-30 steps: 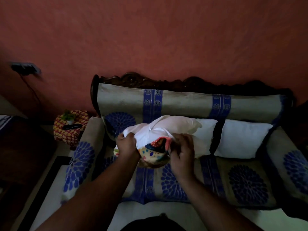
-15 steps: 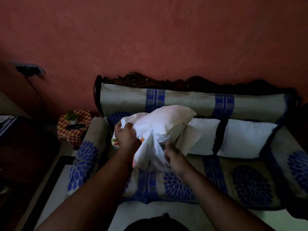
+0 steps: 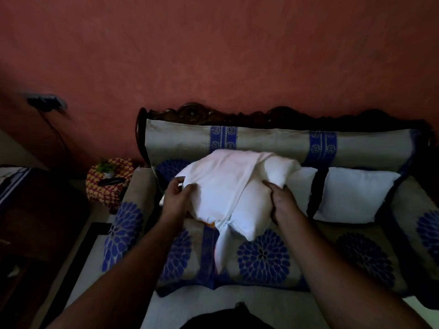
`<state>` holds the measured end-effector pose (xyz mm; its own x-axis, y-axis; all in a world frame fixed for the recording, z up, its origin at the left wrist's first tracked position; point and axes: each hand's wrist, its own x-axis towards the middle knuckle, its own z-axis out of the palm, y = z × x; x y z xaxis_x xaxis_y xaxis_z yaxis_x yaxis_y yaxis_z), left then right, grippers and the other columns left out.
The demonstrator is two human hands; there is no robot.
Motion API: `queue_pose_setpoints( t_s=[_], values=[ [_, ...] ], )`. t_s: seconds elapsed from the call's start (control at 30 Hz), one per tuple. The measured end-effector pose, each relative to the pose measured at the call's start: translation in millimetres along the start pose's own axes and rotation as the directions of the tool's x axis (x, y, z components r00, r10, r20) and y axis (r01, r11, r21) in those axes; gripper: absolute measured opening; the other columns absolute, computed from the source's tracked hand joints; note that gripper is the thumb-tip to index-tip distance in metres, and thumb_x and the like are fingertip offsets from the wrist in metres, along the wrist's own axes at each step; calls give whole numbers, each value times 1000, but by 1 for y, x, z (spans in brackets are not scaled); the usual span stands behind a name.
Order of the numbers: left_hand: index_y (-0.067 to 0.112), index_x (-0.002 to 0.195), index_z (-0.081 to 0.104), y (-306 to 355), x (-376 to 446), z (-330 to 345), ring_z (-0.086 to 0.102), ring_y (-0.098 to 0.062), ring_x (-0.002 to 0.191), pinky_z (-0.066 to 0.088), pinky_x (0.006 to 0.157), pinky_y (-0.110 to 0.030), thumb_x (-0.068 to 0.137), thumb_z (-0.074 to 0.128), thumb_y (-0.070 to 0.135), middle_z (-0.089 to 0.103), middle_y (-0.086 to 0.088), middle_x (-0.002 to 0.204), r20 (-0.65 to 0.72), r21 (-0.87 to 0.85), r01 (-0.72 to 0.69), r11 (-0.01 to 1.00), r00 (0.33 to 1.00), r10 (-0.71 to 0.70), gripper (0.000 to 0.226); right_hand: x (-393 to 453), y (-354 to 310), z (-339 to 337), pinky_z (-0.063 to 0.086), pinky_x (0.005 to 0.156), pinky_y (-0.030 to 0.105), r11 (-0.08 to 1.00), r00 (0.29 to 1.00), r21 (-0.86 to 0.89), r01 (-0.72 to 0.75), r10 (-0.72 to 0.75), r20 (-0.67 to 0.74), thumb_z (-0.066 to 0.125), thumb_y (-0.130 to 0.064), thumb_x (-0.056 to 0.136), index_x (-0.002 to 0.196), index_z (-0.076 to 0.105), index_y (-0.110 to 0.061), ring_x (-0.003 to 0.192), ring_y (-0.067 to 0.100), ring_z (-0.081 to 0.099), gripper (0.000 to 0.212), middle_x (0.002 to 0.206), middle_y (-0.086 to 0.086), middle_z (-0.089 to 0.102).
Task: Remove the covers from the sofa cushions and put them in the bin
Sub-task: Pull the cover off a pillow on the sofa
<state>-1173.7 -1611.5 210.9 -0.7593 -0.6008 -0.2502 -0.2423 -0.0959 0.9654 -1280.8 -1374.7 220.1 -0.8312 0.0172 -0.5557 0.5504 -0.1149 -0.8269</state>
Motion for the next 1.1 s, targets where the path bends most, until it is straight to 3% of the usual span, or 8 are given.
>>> queue_pose_setpoints(
  t_s=[0.17,0.33,0.43,0.57,0.73,0.9,1.0,1.1],
  values=[
    [16,83,64,-16,36,-36,68,-34,88,55,84,-45,83,32,85,70,-14,89,31,528,100,843,990,-137,75,-8,-17,-30,57,64,26,964,971,114,238,-240,-3,72,-14,89,131,60,-17,87,16,72,44,113,4,72],
    [24,116,61,23,31,-20,66,-16,95,53,81,-31,96,40,69,68,0,104,233,21,308,951,924,-304,55,-9,-32,-53,59,77,29,958,939,47,284,-288,188,75,-26,82,132,62,-16,101,21,73,53,115,5,74],
    [23,99,68,24,34,-14,68,0,70,49,55,-15,102,46,51,70,3,92,122,166,114,979,983,-135,35,-3,-38,-62,57,81,33,957,940,12,289,-286,185,74,-23,85,127,64,-21,99,21,73,43,112,3,75],
    [9,109,66,0,36,-25,59,-26,94,39,76,-26,105,44,43,61,-7,98,-112,260,65,964,993,-37,40,8,-35,-77,56,92,39,957,942,-8,288,-282,181,74,-21,87,126,64,-18,107,26,70,41,118,8,73],
    [-2,127,61,-32,48,-58,58,-43,114,46,95,-44,103,46,48,63,-26,123,-349,283,222,933,930,-115,57,7,-17,-78,56,91,38,943,925,-20,333,-323,201,94,-58,45,124,67,-16,105,25,70,94,118,8,73],
    [-7,115,65,-21,63,-84,60,-48,105,47,90,-45,105,44,44,64,-34,112,-489,351,239,905,872,-40,57,3,0,-64,59,82,34,940,910,41,339,-339,238,97,-54,41,118,68,-18,101,25,70,90,115,9,74],
    [-5,118,65,-14,70,-90,60,-48,104,48,91,-45,105,42,44,64,-32,114,-471,375,189,908,882,11,55,-1,-4,-60,57,88,38,931,901,45,363,-363,237,97,-53,41,120,67,-17,103,26,70,92,116,9,73],
    [7,137,55,2,63,-75,55,-38,125,44,94,-35,107,40,43,59,-11,134,-164,126,95,987,984,-74,49,-6,-13,-61,59,77,30,958,904,4,288,-273,330,100,-53,30,126,63,-17,96,19,73,109,110,4,76]
  ],
)
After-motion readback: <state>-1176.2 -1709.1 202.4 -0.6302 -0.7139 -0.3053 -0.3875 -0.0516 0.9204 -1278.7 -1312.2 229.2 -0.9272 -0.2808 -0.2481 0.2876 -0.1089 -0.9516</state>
